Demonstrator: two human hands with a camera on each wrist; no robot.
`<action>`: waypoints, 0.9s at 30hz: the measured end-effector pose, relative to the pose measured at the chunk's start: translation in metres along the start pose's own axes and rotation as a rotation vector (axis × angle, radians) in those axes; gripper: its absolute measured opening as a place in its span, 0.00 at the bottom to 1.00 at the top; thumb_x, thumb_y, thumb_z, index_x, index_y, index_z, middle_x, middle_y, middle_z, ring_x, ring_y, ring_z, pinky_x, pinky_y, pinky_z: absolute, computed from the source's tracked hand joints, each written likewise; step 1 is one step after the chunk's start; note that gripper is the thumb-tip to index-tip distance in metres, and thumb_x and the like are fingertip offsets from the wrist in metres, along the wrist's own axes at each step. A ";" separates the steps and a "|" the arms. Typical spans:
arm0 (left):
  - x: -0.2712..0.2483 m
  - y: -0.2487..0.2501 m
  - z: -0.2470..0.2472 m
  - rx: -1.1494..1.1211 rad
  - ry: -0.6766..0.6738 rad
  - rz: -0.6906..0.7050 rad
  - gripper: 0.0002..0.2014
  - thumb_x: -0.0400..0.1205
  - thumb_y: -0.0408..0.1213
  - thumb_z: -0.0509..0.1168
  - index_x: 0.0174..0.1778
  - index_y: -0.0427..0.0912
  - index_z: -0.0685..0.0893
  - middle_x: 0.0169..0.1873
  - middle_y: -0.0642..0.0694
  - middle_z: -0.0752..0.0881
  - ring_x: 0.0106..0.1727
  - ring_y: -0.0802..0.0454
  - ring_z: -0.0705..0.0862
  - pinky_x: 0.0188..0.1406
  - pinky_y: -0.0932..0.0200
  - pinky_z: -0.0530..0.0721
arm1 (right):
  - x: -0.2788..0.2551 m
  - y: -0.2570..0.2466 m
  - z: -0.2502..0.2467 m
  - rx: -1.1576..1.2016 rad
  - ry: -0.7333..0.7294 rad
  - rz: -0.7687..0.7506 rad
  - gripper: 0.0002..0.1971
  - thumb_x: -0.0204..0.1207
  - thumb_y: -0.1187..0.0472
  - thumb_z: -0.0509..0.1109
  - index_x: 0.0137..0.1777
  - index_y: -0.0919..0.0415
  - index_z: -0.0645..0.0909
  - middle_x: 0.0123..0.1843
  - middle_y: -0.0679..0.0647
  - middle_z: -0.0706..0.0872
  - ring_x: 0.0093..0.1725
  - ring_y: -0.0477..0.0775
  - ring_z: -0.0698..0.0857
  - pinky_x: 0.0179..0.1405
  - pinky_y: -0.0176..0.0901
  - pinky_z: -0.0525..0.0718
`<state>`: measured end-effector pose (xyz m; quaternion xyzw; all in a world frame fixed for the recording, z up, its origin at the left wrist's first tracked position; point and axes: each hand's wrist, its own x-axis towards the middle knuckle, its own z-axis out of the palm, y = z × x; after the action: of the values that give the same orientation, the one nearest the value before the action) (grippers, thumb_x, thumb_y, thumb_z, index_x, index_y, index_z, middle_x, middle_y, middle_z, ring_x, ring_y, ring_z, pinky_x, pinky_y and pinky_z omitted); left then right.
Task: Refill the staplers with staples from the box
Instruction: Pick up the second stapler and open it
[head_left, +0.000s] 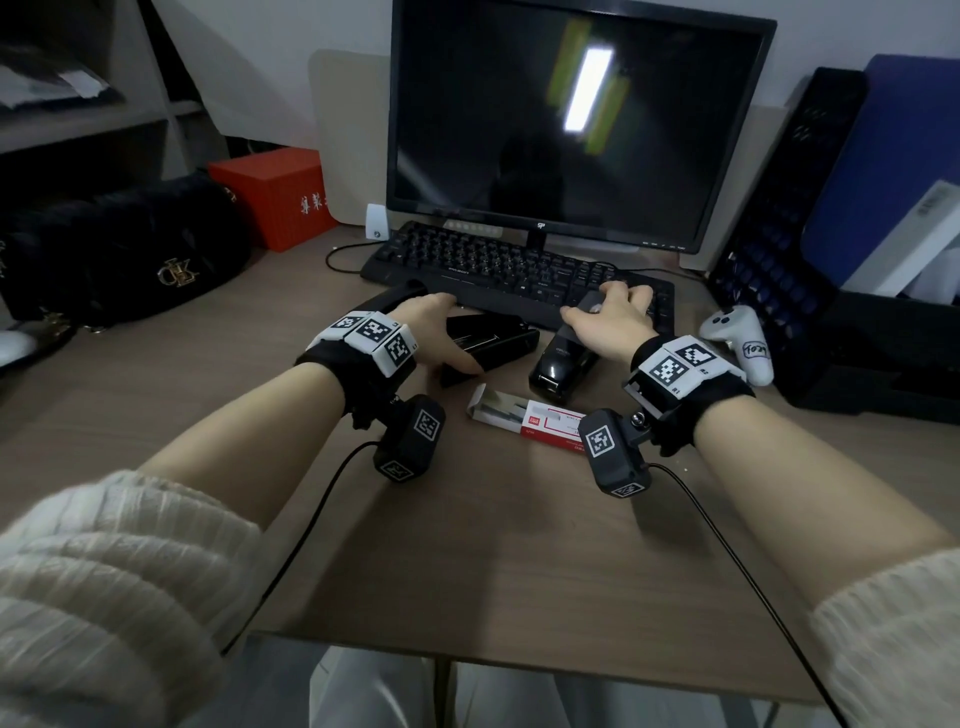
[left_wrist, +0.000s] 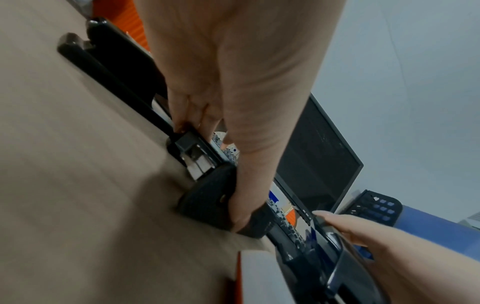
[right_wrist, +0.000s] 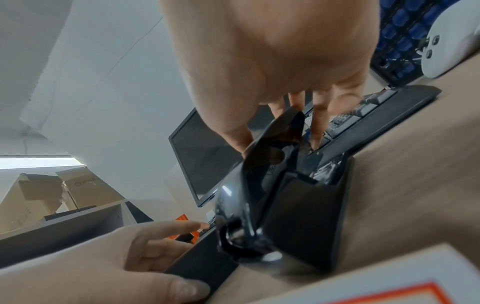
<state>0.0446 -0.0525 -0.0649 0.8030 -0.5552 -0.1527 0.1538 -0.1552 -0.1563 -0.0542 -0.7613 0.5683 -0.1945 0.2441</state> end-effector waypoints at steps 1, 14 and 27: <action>-0.001 -0.001 0.000 -0.012 0.023 0.007 0.50 0.67 0.52 0.81 0.82 0.42 0.63 0.75 0.43 0.74 0.74 0.44 0.74 0.70 0.52 0.76 | -0.002 0.000 0.000 -0.010 0.011 -0.006 0.36 0.78 0.42 0.65 0.80 0.59 0.60 0.79 0.57 0.56 0.77 0.65 0.64 0.77 0.53 0.65; -0.017 -0.003 -0.018 0.081 0.311 0.272 0.46 0.72 0.46 0.77 0.84 0.44 0.62 0.72 0.44 0.79 0.74 0.43 0.74 0.72 0.51 0.72 | -0.022 -0.012 -0.004 -0.149 0.116 -0.161 0.30 0.78 0.38 0.63 0.77 0.49 0.64 0.76 0.54 0.58 0.74 0.63 0.59 0.75 0.54 0.59; -0.032 -0.015 -0.032 -0.024 0.400 0.491 0.41 0.72 0.41 0.79 0.80 0.43 0.70 0.67 0.47 0.84 0.71 0.48 0.79 0.71 0.49 0.77 | -0.017 -0.018 0.010 -0.197 -0.088 -0.270 0.51 0.55 0.14 0.58 0.77 0.39 0.63 0.81 0.48 0.67 0.85 0.51 0.47 0.77 0.55 0.49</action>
<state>0.0600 -0.0153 -0.0395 0.6573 -0.6893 0.0433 0.3016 -0.1406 -0.1341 -0.0518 -0.8587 0.4661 -0.1353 0.1646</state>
